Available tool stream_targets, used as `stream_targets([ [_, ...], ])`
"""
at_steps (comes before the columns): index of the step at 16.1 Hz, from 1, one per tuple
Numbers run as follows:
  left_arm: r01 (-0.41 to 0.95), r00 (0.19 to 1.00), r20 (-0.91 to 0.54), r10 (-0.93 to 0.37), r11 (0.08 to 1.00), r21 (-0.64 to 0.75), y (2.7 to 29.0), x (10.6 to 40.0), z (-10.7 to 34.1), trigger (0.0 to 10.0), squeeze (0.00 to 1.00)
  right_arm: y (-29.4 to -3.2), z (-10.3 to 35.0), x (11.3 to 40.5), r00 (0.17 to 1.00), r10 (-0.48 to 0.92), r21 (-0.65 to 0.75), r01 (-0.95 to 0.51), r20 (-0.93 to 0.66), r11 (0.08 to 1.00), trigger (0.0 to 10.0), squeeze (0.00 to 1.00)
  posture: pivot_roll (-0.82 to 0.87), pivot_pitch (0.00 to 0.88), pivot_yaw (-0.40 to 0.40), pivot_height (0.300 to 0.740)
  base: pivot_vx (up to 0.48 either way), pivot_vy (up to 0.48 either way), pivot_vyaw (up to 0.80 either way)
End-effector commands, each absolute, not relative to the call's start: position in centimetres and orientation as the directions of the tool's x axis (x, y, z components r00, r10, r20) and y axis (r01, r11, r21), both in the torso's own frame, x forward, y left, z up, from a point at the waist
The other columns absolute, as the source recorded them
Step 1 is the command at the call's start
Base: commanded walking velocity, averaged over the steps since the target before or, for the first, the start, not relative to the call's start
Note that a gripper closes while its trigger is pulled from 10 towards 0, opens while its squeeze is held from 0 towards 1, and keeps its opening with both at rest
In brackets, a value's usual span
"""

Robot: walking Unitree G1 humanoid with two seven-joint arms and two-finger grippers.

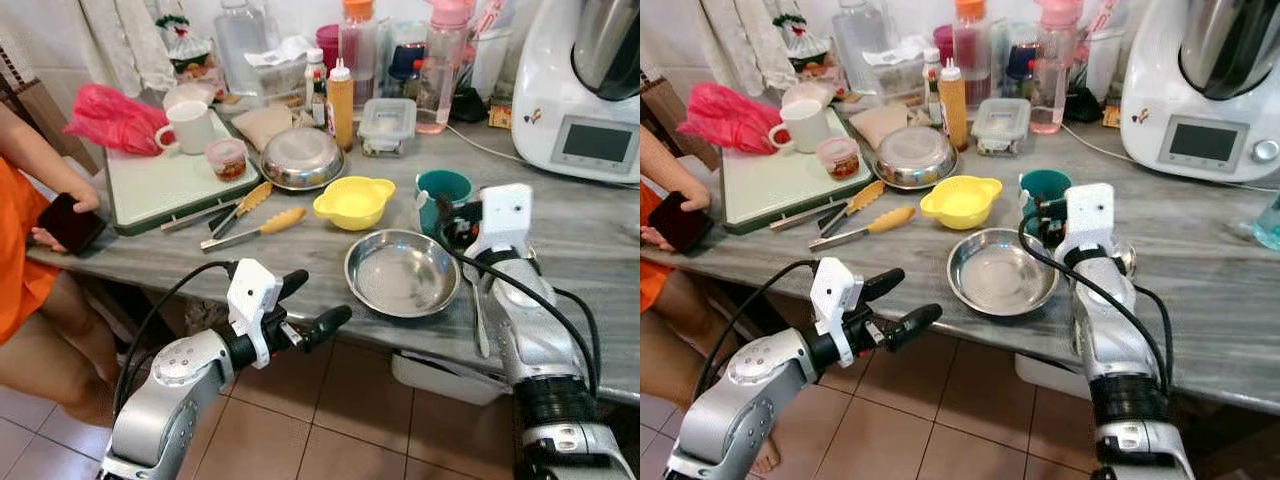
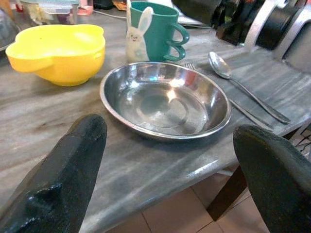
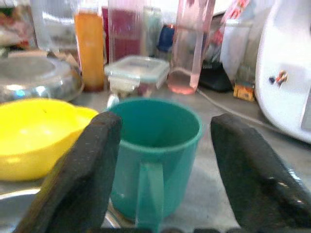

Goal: Setting the table

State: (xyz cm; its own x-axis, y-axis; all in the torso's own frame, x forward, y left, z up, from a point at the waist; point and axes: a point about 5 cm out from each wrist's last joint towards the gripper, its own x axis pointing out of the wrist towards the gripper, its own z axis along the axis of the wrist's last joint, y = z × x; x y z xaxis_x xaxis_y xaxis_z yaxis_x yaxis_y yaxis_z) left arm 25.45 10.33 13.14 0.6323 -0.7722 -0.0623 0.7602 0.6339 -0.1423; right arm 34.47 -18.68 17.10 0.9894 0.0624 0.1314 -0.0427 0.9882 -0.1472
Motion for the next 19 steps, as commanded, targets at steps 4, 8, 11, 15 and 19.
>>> stream_targets([
  [4, 0.706, 0.699, -0.053, -0.713, 0.701, -0.100, 11.3, 26.4, 13.6, 10.0, 0.00, -18.2, 19.1, 30.9, 0.969, 0.026, -0.164, 0.015, 0.247, 0.986, 10.0, 1.00, -0.11, 0.011, 0.093, 0.740, 0.000, 0.000, 0.00],
  [8, 0.505, 0.863, 0.025, -0.505, 0.863, -0.020, 13.4, 28.0, 14.8, 10.0, 0.00, -17.7, 19.2, 26.6, 0.959, -0.013, -0.186, 0.069, 0.284, 0.980, 10.0, 1.00, -0.13, 0.011, 0.094, 0.740, 0.000, 0.000, 0.00],
  [11, 0.280, 0.958, 0.033, -0.283, 0.957, 0.077, 15.4, 28.3, 14.5, 10.0, 0.00, -17.6, 17.8, 24.9, 0.975, -0.004, -0.194, 0.049, 0.224, 0.980, 10.0, 1.00, -0.15, 0.016, 0.090, 0.740, 0.000, 0.000, 0.00],
  [15, 0.043, 0.999, 0.002, -0.045, 0.974, 0.224, 18.4, 27.1, 12.4, 10.0, 0.00, -17.4, 15.8, 23.6, 0.994, 0.035, -0.165, -0.018, 0.102, 0.986, 10.0, 1.00, -0.14, 0.022, 0.071, 0.740, 0.000, 0.000, 0.00],
  [19, -0.082, 0.996, -0.009, 0.090, 0.940, 0.330, 20.1, 25.6, 11.1, 10.0, 0.00, -17.2, 14.4, 23.1, 0.998, 0.060, -0.143, -0.055, 0.030, 0.988, 10.0, 0.00, -0.14, 0.013, 0.060, 0.740, 0.000, 0.000, 0.00],
])
